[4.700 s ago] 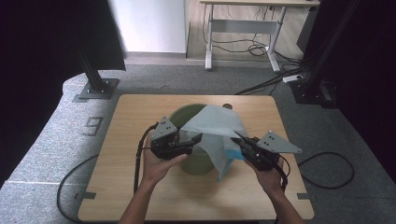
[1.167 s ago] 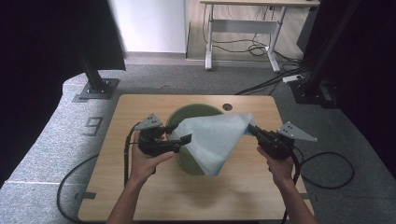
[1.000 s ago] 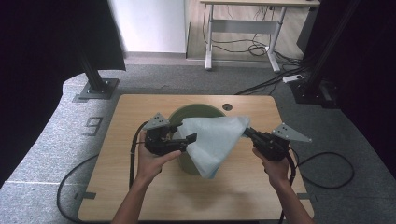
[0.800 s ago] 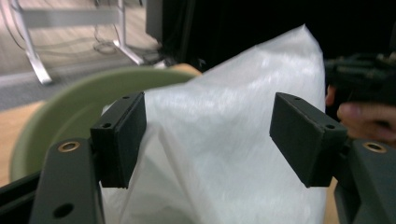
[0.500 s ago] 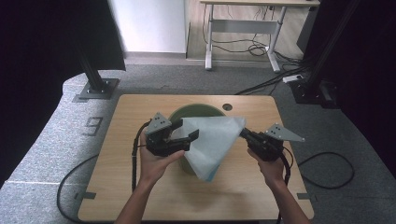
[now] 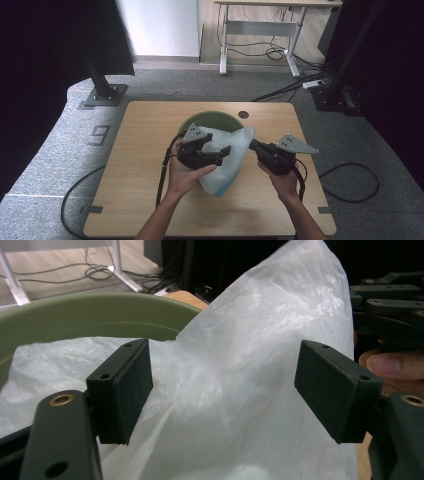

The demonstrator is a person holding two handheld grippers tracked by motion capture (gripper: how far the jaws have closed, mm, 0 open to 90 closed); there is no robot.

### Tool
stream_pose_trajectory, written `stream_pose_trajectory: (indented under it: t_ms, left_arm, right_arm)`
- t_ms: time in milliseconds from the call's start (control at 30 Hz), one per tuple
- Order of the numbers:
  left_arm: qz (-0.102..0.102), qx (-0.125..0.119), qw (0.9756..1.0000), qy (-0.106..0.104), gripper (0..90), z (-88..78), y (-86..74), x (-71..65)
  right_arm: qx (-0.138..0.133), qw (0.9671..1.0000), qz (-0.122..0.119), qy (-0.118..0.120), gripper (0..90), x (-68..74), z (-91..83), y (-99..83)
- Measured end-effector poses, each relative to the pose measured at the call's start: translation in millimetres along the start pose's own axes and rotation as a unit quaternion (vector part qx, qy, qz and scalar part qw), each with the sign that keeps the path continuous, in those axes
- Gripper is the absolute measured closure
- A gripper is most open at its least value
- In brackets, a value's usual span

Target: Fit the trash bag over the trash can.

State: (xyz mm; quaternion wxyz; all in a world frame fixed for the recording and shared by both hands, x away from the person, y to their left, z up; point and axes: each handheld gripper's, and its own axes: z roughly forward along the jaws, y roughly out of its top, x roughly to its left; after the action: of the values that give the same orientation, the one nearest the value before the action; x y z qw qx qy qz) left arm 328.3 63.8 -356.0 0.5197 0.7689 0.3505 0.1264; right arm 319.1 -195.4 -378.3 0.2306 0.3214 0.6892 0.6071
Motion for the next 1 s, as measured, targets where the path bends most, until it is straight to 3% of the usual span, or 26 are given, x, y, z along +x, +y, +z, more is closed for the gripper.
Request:
stream_pose_trajectory:
  t_ms: [167, 300, 533, 600, 733, 1000]
  left_arm:
    - [0.007, -0.009, 0.9998, -0.014, 22.3, -1.1, 1.2, -9.7]
    - [0.008, -0.009, 0.9998, -0.014, 22.2, -3.3, 1.7, -13.8]
    - [0.026, 0.002, 0.9997, 0.005, 24.8, 6.1, -1.0, -21.7]
    - [0.027, 0.002, 0.9996, 0.006, 32.7, 7.7, -1.3, -20.3]
    - [0.043, -0.007, 0.9991, -0.001, 60.6, 8.4, -3.0, -20.2]
    - [0.04, -0.003, 0.9985, -0.037, 84.9, 8.1, -3.5, -19.1]
  right_arm:
    - [0.002, 0.9999, -0.015, 0.001, 87.3, 6.2, 0.9, 1.7]
    - [0.005, 0.9998, -0.021, -0.002, 87.3, 7.3, 1.6, 1.5]
    - [0.008, 0.9998, -0.019, 0.001, 87.3, 9.8, 5.3, 0.9]
    - [0.007, 0.9998, -0.02, 0.001, 87.3, 10.0, 5.2, 1.0]
    - [0.006, 0.9998, -0.02, 0.002, 86.5, 9.0, 4.1, 1.3]
    - [0.007, 0.9998, -0.018, 0.002, 85.7, 7.3, 2.5, 0.1]
